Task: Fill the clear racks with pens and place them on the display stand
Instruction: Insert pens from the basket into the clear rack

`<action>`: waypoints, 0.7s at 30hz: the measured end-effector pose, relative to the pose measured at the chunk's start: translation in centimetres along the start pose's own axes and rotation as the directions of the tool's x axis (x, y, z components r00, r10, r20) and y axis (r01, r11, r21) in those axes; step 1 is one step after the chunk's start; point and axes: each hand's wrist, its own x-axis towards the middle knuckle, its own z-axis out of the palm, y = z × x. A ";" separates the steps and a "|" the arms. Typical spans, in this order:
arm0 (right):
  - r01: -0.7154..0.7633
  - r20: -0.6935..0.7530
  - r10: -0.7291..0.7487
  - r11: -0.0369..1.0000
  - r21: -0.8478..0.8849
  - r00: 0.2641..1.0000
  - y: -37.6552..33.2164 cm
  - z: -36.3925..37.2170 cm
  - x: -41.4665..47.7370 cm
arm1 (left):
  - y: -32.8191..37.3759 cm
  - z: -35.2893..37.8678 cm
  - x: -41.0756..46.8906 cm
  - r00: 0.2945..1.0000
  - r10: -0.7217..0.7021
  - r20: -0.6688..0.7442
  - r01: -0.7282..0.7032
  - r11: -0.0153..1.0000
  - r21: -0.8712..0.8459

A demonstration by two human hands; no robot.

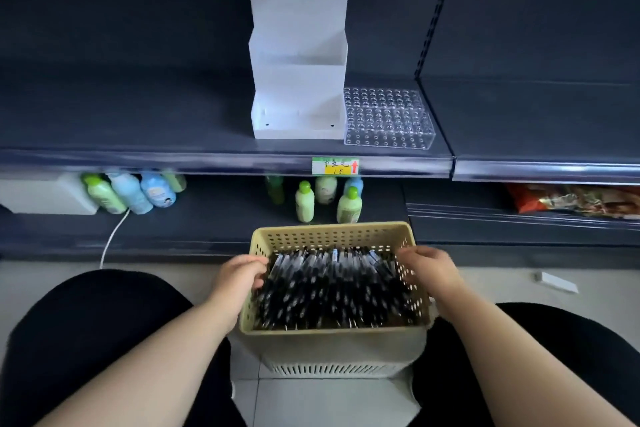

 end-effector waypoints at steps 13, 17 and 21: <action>-0.119 0.219 0.159 0.976 -0.184 0.963 -1.1 -0.7 2.9 | 1.2 1.1 3.3 0.995 -0.057 0.083 0.076 0.965 -0.250; -0.087 0.107 0.094 0.994 -0.070 0.990 0.5 -0.2 1.4 | 2.6 1.2 1.6 0.997 0.033 0.063 -0.012 0.951 -0.309; 0.000 0.061 0.004 0.998 -0.058 0.998 0.9 -1.2 0.2 | 3.9 1.1 -0.1 0.989 0.069 0.128 -0.032 0.961 -0.275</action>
